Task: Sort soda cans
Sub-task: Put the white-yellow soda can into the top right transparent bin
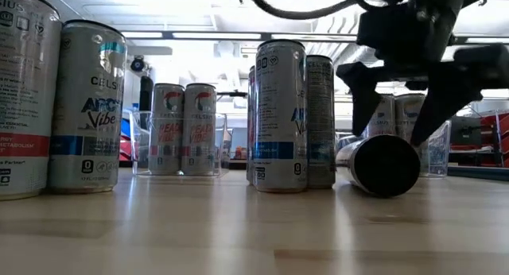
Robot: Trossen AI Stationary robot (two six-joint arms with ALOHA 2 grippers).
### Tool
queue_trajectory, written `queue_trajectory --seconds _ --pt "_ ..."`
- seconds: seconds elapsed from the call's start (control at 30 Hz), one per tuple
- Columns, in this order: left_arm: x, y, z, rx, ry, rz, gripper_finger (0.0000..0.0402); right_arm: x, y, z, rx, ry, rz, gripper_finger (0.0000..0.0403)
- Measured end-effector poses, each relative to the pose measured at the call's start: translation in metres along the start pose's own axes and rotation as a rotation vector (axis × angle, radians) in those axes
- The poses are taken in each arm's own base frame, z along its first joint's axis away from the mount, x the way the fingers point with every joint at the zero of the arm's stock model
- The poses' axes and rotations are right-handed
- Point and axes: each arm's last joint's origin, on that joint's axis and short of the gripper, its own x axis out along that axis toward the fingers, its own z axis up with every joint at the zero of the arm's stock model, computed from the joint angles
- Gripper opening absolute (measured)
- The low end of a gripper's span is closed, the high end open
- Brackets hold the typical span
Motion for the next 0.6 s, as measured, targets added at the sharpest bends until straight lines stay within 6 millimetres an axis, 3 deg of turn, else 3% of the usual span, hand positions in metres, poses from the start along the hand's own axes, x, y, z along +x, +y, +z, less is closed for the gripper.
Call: queue_trajectory --seconds 0.3,0.47,0.6 --pt "0.005 -0.004 -0.005 0.034 -0.002 0.006 0.0284 0.041 0.002 -0.002 -0.178 0.106 0.024 0.0348" --pt "0.005 -0.004 -0.005 0.041 -0.004 0.006 0.0284 0.054 0.004 -0.005 -0.123 0.158 0.046 0.0342" --pt "0.005 -0.004 -0.005 0.041 -0.004 0.007 0.0284 0.053 0.005 -0.007 -0.012 0.177 0.044 0.0311"
